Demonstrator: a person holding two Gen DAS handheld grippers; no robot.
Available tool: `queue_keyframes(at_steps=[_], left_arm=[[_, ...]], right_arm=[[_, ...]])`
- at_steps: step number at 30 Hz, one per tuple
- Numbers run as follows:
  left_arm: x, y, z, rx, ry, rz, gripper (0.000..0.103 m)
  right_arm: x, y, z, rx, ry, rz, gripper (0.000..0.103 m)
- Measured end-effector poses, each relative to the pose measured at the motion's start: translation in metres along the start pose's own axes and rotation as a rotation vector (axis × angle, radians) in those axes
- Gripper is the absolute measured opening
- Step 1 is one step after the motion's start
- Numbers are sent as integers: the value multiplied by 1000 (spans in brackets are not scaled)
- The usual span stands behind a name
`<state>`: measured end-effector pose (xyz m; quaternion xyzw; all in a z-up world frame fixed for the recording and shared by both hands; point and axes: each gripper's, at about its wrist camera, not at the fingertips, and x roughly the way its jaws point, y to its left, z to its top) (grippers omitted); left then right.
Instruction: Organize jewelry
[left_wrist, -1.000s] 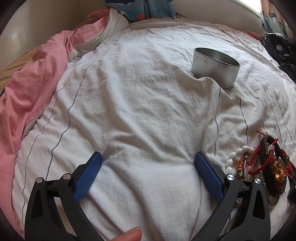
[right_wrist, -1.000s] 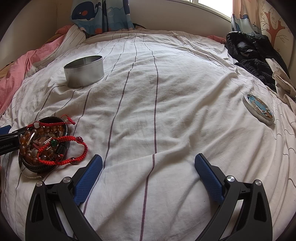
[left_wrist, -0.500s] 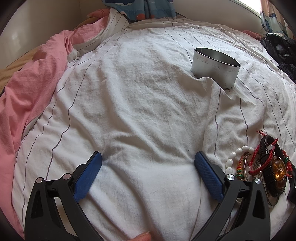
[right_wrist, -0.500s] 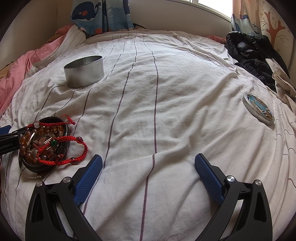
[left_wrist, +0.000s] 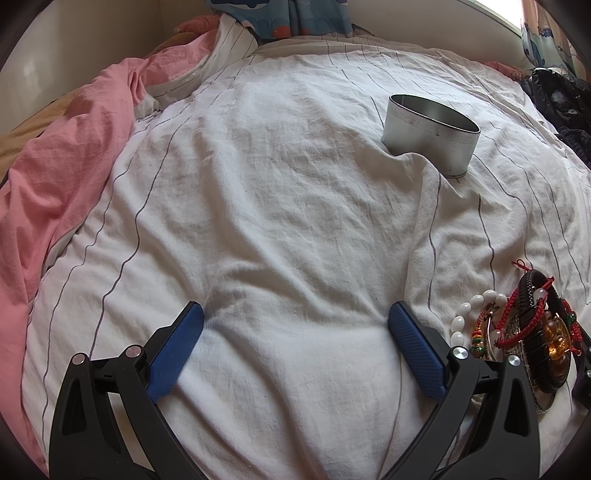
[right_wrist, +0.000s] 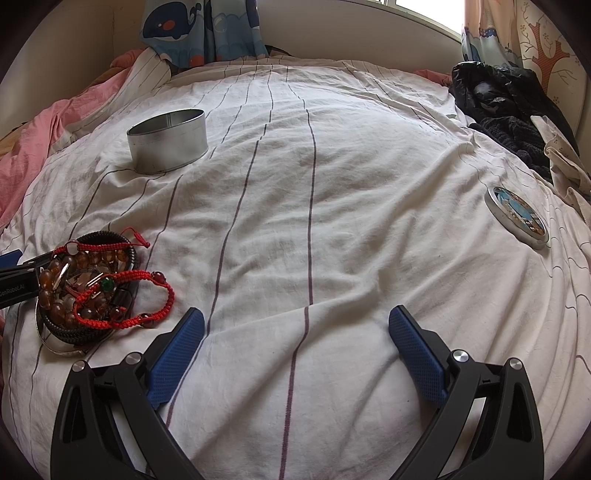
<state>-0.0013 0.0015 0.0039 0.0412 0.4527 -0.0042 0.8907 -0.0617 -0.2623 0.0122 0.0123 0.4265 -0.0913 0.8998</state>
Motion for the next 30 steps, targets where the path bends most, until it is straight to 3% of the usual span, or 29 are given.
queue_keyframes(at_steps=[30], left_arm=[[-2, 1, 0, 2, -1, 3, 97]], right_arm=[[-1, 0, 0, -1, 0, -1, 96]])
